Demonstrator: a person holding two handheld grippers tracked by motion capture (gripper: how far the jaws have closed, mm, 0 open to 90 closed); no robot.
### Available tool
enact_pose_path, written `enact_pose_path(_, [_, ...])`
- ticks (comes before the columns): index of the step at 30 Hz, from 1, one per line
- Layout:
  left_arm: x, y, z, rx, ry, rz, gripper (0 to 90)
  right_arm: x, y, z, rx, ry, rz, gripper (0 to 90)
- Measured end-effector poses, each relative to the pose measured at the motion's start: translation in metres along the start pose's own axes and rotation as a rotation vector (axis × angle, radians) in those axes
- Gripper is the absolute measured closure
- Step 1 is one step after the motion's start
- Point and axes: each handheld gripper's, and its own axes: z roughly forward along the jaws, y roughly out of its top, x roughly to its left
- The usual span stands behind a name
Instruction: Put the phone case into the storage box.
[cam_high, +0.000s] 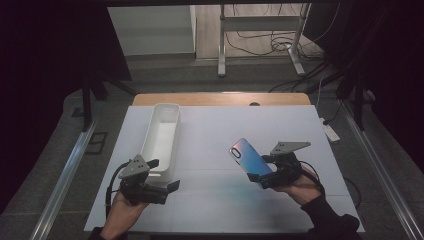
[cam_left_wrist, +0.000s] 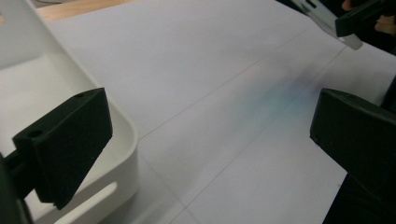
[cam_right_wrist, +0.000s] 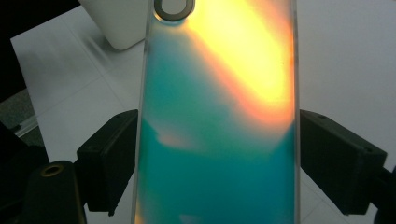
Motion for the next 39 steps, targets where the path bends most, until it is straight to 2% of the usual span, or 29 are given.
enact_pose_path(14, [-0.008, 0.015, 0.024, -0.022, -0.141, 0.019, 0.0, 0.008, 0.001, -0.003, -0.033, 0.054, -0.01, 16.5])
enact_pose_path(15, [-0.008, 0.015, 0.024, -0.022, -0.141, 0.019, 0.0, 0.008, 0.002, -0.003, -0.034, 0.056, -0.016, 16.6])
enact_pose_path(16, [-0.009, 0.018, 0.028, -0.024, -0.16, 0.027, 0.0, 0.009, 0.002, -0.003, -0.037, 0.062, -0.016, 16.5])
enact_pose_path(35, [-0.025, 0.034, 0.058, -0.026, -0.276, 0.064, 0.0, 0.017, 0.005, -0.001, -0.075, 0.124, -0.036, 16.6])
enact_pose_path(39, [-0.028, 0.037, 0.063, -0.023, -0.289, 0.075, 0.0, 0.018, 0.006, -0.001, -0.079, 0.134, -0.04, 16.5])
